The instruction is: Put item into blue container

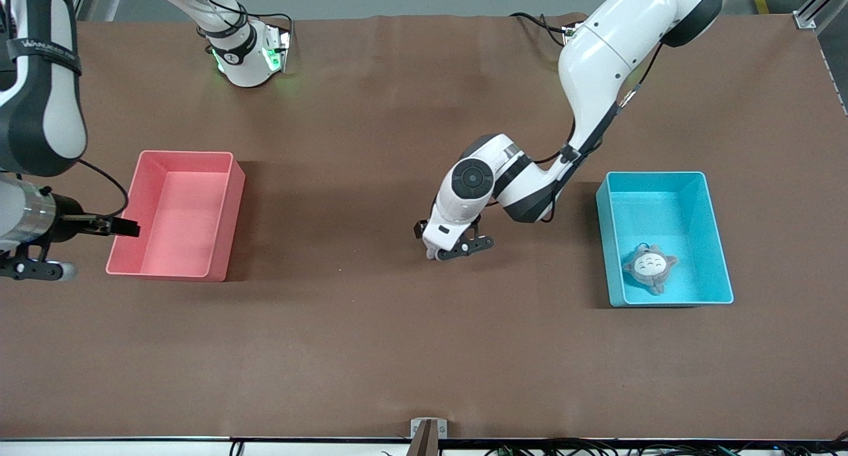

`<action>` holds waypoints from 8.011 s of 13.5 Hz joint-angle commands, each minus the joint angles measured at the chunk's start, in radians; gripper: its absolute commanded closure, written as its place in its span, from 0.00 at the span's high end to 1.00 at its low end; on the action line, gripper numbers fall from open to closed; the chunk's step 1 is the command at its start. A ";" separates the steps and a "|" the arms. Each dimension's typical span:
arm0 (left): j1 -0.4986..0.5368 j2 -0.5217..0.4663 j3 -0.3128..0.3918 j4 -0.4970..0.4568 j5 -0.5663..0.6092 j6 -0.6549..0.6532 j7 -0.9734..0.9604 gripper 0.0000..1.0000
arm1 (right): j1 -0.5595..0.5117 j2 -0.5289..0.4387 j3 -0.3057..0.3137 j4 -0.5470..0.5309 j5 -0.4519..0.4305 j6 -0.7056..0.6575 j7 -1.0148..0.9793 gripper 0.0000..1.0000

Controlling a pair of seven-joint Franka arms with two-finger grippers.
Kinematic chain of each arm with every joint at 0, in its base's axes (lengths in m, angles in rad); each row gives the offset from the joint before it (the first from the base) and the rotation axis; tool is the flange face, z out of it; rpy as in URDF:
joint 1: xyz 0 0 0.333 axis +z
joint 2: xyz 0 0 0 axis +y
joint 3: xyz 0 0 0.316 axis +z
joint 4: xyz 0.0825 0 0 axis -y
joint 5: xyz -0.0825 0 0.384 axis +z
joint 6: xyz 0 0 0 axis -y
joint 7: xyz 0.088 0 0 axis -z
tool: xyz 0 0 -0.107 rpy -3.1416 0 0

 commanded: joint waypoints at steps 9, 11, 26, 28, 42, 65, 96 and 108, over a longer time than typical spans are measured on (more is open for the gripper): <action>-0.042 0.036 0.035 0.030 0.027 0.024 -0.026 0.62 | -0.042 -0.003 0.029 0.069 -0.004 -0.021 -0.068 1.00; -0.042 0.035 0.035 0.029 0.027 0.024 -0.028 0.43 | -0.021 -0.003 0.031 0.070 -0.006 -0.021 -0.068 1.00; 0.289 -0.476 0.016 -0.244 0.013 -0.327 0.405 0.25 | -0.018 -0.100 0.026 0.006 -0.003 -0.068 -0.134 1.00; 0.393 -0.525 -0.003 -0.304 0.015 -0.327 0.536 0.25 | -0.019 -0.135 0.026 -0.030 -0.003 -0.064 -0.136 1.00; 1.000 -0.534 -0.193 -0.602 0.032 -0.045 1.032 0.25 | 0.020 -0.413 0.030 -0.264 -0.010 -0.033 -0.151 1.00; 1.029 -0.686 -0.204 -0.238 -0.158 -0.526 1.119 1.00 | -0.009 -0.443 0.022 -0.264 -0.021 0.008 -0.151 1.00; 0.372 -0.849 0.439 -0.154 -0.273 -0.628 1.098 1.00 | 0.010 -0.447 0.033 -0.262 -0.004 -0.038 -0.096 1.00; 0.380 -0.876 0.430 -0.137 -0.270 -0.654 1.064 1.00 | 0.004 -0.447 0.030 -0.262 -0.006 -0.004 -0.102 1.00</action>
